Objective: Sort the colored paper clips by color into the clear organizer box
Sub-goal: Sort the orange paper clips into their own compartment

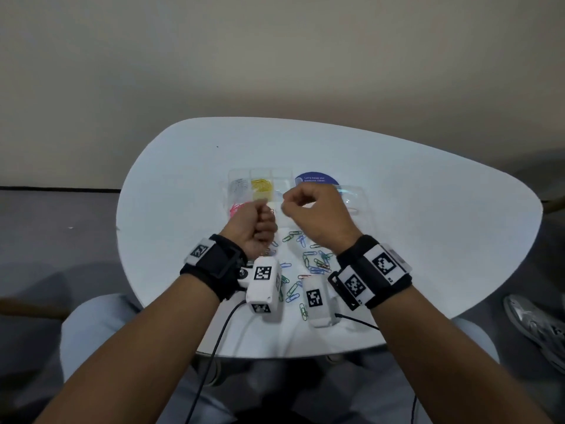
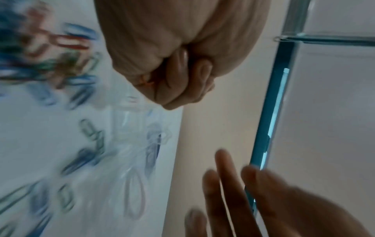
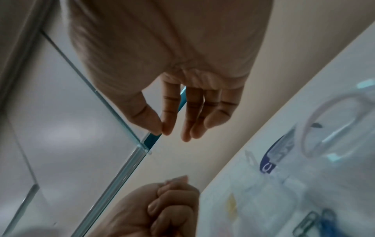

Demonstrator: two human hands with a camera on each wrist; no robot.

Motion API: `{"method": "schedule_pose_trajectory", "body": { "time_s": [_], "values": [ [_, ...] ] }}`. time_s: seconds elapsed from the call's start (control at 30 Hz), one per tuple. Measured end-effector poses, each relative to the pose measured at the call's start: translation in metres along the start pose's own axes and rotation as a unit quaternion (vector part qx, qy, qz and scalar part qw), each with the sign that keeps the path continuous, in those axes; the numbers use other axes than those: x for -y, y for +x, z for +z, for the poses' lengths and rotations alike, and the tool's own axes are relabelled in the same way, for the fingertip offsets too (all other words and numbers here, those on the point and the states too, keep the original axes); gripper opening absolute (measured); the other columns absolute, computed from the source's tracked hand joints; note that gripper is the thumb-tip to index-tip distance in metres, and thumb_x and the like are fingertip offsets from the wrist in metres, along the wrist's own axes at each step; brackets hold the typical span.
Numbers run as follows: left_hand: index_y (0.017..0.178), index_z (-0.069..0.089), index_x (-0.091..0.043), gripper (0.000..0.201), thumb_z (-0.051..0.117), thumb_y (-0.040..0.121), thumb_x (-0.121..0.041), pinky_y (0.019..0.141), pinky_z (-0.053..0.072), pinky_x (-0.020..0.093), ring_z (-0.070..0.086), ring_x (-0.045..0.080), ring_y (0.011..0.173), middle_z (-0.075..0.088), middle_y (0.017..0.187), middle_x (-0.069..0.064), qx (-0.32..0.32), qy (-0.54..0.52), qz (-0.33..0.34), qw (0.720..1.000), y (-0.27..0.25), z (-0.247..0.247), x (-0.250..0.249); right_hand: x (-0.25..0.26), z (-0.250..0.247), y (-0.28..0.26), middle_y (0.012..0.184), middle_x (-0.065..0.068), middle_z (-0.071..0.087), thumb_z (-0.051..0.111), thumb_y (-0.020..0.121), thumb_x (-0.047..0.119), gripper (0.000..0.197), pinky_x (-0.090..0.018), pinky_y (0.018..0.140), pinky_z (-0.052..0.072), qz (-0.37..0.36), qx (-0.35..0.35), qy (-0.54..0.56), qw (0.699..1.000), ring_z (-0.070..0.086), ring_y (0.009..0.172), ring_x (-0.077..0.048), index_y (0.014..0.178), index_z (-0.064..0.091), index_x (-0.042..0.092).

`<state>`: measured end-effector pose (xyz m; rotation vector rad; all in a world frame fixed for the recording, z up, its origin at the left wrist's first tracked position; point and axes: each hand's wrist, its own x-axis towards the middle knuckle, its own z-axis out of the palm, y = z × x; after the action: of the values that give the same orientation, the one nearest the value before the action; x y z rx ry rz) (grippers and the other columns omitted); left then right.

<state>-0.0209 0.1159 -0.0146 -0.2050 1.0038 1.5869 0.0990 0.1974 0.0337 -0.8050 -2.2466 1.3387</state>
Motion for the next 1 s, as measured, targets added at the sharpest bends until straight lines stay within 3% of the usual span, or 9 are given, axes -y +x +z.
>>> {"method": "schedule_pose_trajectory", "body": {
  "time_s": [0.1, 0.2, 0.27, 0.4, 0.53, 0.67, 0.8, 0.9, 1.0],
  "values": [
    [0.064, 0.038, -0.021, 0.042, 0.040, 0.103, -0.036, 0.028, 0.014, 0.017, 0.021, 0.006, 0.031, 0.028, 0.044, -0.008, -0.058, 0.050, 0.131, 0.988, 0.015, 0.011, -0.020, -0.012, -0.022, 0.000, 0.083, -0.012, 0.073, 0.069, 0.082, 0.006, 0.006, -0.024, 0.066, 0.053, 0.006, -0.045, 0.035, 0.998, 0.060, 0.067, -0.015, 0.077, 0.070, 0.003],
    [0.073, 0.051, -0.015, 0.035, 0.042, 0.103, -0.029, 0.039, 0.026, 0.019, 0.034, 0.008, 0.039, 0.040, 0.053, -0.004, -0.098, 0.089, 0.230, 0.964, 0.024, 0.022, -0.033, -0.027, -0.036, -0.010, 0.072, -0.007, 0.067, 0.071, 0.082, 0.005, 0.010, -0.021, 0.066, 0.048, 0.028, -0.064, 0.056, 0.996, 0.056, 0.065, -0.010, 0.073, 0.068, 0.004],
    [0.076, 0.058, -0.009, 0.032, 0.042, 0.102, -0.021, 0.048, 0.038, 0.023, 0.050, 0.013, 0.049, 0.053, 0.058, 0.000, -0.106, 0.103, 0.256, 0.955, 0.032, 0.022, -0.034, -0.038, -0.041, -0.019, 0.072, -0.007, 0.068, 0.072, 0.083, 0.007, 0.010, -0.023, 0.067, 0.050, 0.047, -0.060, 0.056, 0.996, 0.057, 0.065, -0.011, 0.073, 0.069, 0.005],
    [0.074, 0.065, -0.007, 0.034, 0.042, 0.098, -0.014, 0.061, 0.044, 0.023, 0.066, 0.019, 0.073, 0.070, 0.072, 0.008, -0.104, 0.134, 0.291, 0.942, 0.045, 0.011, -0.025, -0.055, -0.047, -0.036, 0.068, 0.000, 0.066, 0.073, 0.084, 0.010, 0.013, -0.022, 0.062, 0.048, 0.073, -0.062, 0.059, 0.994, 0.057, 0.063, -0.011, 0.071, 0.068, 0.009],
    [0.082, 0.067, -0.003, 0.023, 0.046, 0.091, -0.005, 0.066, 0.050, 0.016, 0.069, 0.019, 0.082, 0.070, 0.088, 0.015, -0.098, 0.106, 0.311, 0.939, 0.035, 0.008, -0.023, -0.064, -0.053, -0.047, 0.074, -0.007, 0.070, 0.072, 0.085, 0.011, 0.010, -0.018, 0.059, 0.048, 0.091, -0.078, 0.075, 0.990, 0.062, 0.066, -0.011, 0.076, 0.070, 0.006],
    [0.090, 0.069, -0.012, 0.022, 0.047, 0.092, -0.015, 0.087, 0.051, 0.028, 0.070, 0.015, 0.089, 0.073, 0.090, 0.007, -0.110, 0.167, 0.319, 0.927, 0.018, 0.003, -0.031, -0.068, -0.057, -0.051, 0.082, -0.012, 0.073, 0.071, 0.087, 0.012, 0.009, -0.015, 0.058, 0.047, 0.098, -0.077, 0.086, 0.988, 0.064, 0.065, -0.008, 0.081, 0.070, 0.004],
    [0.090, 0.068, -0.011, 0.014, 0.054, 0.093, -0.015, 0.067, 0.053, 0.029, 0.068, 0.020, 0.074, 0.069, 0.080, 0.004, -0.138, 0.200, 0.338, 0.909, -0.010, -0.019, -0.040, -0.072, -0.055, -0.051, 0.081, -0.012, 0.073, 0.071, 0.087, 0.012, 0.009, -0.013, 0.056, 0.046, 0.095, -0.063, 0.081, 0.990, 0.063, 0.063, -0.007, 0.081, 0.070, 0.004],
    [0.089, 0.069, -0.014, 0.013, 0.057, 0.094, -0.017, 0.048, 0.041, 0.022, 0.055, 0.015, 0.054, 0.065, 0.074, 0.001, -0.181, 0.282, 0.325, 0.884, -0.033, -0.048, -0.034, -0.071, -0.048, -0.051, 0.079, -0.010, 0.073, 0.071, 0.087, 0.011, 0.010, -0.011, 0.055, 0.045, 0.090, -0.042, 0.070, 0.993, 0.062, 0.061, -0.005, 0.079, 0.071, 0.005],
    [0.088, 0.070, -0.009, 0.013, 0.064, 0.092, -0.019, 0.039, 0.028, 0.018, 0.037, 0.011, 0.045, 0.055, 0.062, -0.002, -0.204, 0.354, 0.281, 0.868, -0.043, -0.072, -0.017, -0.069, -0.032, -0.046, 0.074, -0.008, 0.072, 0.070, 0.088, 0.010, 0.012, -0.014, 0.054, 0.046, 0.086, -0.006, 0.056, 0.995, 0.061, 0.057, -0.003, 0.078, 0.071, 0.005]
  ]
}}
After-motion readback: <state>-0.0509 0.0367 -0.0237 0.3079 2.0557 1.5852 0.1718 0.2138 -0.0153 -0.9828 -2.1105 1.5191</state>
